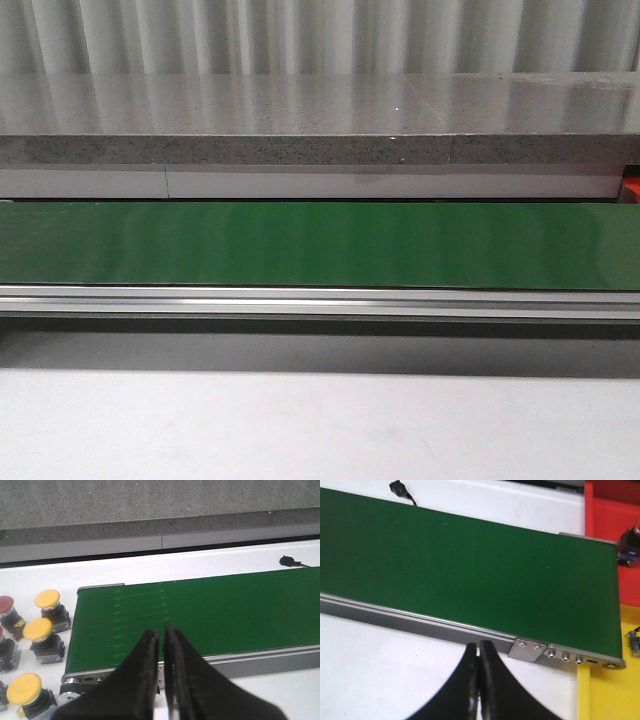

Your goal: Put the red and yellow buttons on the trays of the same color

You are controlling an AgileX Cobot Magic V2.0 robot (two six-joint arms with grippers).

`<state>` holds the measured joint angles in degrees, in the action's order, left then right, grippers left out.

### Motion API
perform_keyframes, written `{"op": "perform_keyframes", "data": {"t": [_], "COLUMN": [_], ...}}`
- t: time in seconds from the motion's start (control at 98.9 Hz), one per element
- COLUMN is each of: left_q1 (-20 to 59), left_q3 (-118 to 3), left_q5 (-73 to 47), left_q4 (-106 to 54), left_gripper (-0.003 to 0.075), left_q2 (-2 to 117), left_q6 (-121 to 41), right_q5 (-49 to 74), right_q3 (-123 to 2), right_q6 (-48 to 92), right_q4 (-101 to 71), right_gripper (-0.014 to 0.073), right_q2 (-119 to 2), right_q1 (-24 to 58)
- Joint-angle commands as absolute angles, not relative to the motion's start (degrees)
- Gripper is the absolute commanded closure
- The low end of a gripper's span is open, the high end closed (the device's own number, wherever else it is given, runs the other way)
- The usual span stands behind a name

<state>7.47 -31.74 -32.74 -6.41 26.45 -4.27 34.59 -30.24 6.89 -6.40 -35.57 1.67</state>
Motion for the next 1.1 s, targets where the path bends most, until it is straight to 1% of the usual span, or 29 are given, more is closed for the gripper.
{"op": "perform_keyframes", "data": {"t": [0.0,0.243,0.485,0.677,0.859,0.92,0.96,0.991,1.011,1.041,1.061,1.092], "left_q1": [7.65,7.65,7.65,6.78,1.29,-1.21,-3.17,-4.47,-5.43,-6.99,-7.59,-9.04], "left_q3": [-33.30,-33.30,-34.08,-40.65,-46.79,-48.57,-49.64,-50.26,-50.69,-51.21,-51.52,-51.90], "left_q5": [-28.13,-28.13,-28.62,-29.62,-33.26,-35.15,-36.36,-37.10,-37.58,-38.26,-38.78,-39.47], "left_q4": [-7.18,-7.18,-6.05,-5.32,-5.32,-5.32,-5.32,-5.32,-5.32,-5.32,-5.32,-5.32], "left_gripper": [0.0726,0.0726,0.0726,0.0725,0.0715,0.0666,0.0598,0.0524,0.0490,0.0402,0.0367,0.0288], "left_q2": [26.69,26.69,28.01,36.52,46.69,50.24,52.61,54.20,55.33,56.77,57.85,59.23], "left_q6": [-4.18,-4.18,-4.18,-3.15,-0.59,-0.59,-0.59,-0.59,-0.59,-0.59,-0.59,-0.59], "right_q5": [30.75,31.07,30.77,30.77,30.77,30.77,30.77,30.77,30.77,30.77,30.77,30.77], "right_q3": [-29.51,-25.87,-25.74,-25.74,-25.74,-25.74,-25.74,-25.74,-25.74,-25.74,-25.74,-25.74], "right_q6": [6.86,6.86,6.86,6.86,6.86,6.86,6.86,6.86,6.86,6.86,6.86,6.86], "right_q4": [-6.57,-6.57,-6.57,-6.57,-6.57,-6.57,-6.57,-6.57,-6.57,-6.57,-6.57,-6.57], "right_gripper": [0.0661,0.0661,0.0661,0.0661,0.0661,0.0661,0.0661,0.0661,0.0661,0.0661,0.0661,0.0661], "right_q2": [-30.77,-20.92,-19.85,-19.85,-19.85,-19.85,-19.85,-19.85,-19.85,-19.85,-19.85,-19.85], "right_q1": [1.77,1.77,1.77,1.77,1.77,1.77,1.77,1.77,1.77,1.77,1.77,1.77]}}
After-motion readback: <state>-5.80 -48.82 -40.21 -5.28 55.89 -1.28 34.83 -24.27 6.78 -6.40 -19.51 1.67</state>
